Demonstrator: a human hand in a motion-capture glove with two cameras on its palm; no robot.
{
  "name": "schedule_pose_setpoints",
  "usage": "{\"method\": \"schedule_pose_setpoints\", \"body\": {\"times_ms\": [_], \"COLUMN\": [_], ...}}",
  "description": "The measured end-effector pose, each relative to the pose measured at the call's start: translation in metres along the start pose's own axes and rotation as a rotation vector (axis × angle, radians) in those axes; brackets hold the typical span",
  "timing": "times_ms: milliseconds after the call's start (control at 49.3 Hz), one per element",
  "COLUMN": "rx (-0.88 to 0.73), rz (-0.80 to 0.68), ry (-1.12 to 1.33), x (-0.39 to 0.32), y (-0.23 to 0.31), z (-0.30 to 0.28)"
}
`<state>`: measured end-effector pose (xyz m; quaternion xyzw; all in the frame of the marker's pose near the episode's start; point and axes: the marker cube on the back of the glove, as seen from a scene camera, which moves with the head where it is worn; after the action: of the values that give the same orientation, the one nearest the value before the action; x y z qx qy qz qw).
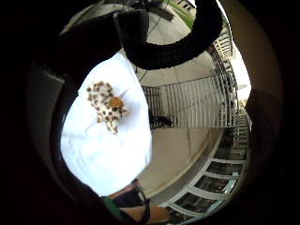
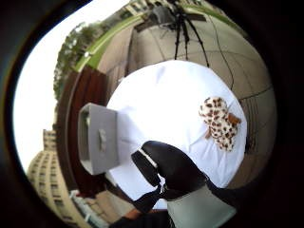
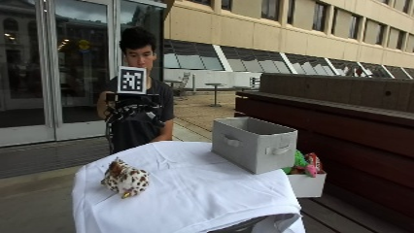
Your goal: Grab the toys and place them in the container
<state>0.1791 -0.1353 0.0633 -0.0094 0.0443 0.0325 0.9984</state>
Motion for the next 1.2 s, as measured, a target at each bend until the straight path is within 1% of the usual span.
{"method": "schedule_pose_setpoints", "body": {"times_ms": [61, 162, 243, 345, 426, 710, 811, 994, 1196], "rx": [-0.004, -0.013, 0.028, -0.073, -0.091, -0.221, -0.206, -0.18, -0.113], "rz": [0.062, 0.041, 0.096, 0.16, 0.189, 0.197, 0.204, 0.22, 0.179], "ry": [0.0, -0.021, -0.032, -0.03, -0.033, -0.058, -0.087, -0.1, 0.06], "x": [0.013, 0.034, 0.042, 0.049, 0.052, 0.053, 0.049, 0.046, 0.035], "y": [-0.007, -0.015, -0.021, -0.014, -0.013, -0.007, -0.005, -0.004, -0.003], "z": [0.02, 0.056, 0.079, 0.112, 0.135, 0.19, 0.198, 0.196, 0.183]}}
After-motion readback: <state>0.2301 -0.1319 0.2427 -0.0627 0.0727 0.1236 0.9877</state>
